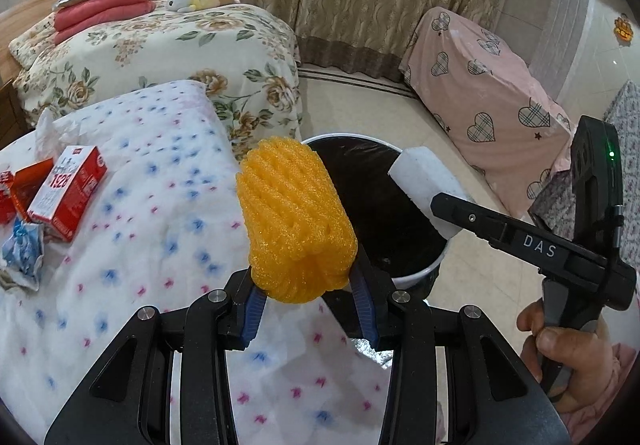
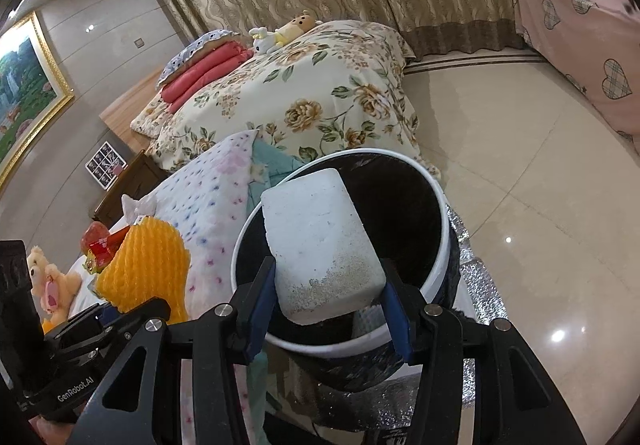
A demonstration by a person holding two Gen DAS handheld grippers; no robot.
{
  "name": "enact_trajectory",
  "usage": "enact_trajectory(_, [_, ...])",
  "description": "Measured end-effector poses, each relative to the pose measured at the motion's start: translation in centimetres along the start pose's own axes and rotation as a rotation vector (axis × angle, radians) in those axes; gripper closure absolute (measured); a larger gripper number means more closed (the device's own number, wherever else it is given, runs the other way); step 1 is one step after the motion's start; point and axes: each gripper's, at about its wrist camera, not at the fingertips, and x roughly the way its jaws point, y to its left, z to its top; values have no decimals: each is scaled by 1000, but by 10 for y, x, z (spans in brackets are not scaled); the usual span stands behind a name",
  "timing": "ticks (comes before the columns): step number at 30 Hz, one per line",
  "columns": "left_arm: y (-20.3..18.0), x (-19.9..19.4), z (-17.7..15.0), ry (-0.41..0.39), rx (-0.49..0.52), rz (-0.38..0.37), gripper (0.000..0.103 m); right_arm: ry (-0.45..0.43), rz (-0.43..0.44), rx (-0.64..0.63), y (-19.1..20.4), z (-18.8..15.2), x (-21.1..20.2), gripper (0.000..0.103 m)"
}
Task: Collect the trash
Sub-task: 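Carry the foam net and foam block over the bin and open both grippers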
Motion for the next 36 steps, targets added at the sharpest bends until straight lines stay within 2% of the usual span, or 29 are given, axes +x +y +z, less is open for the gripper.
enact_trajectory(22, [-18, 36, 22, 27, 27, -27, 62, 17, -31, 15, -21, 19, 17, 50])
enact_trajectory(26, [-19, 38, 23, 29, 32, -30, 53, 22, -31, 13, -21, 20, 18, 49])
enact_trajectory(30, [-18, 35, 22, 21, 22, -23, 29, 31, -31, 29, -24, 21, 20, 41])
enact_trajectory(32, [-15, 33, 21, 17, 13, -22, 27, 25, -28, 41, -26, 20, 18, 29])
enact_trajectory(36, [-5, 27, 16, 20, -14, -13, 26, 23, -20, 52, -25, 17, 16, 28])
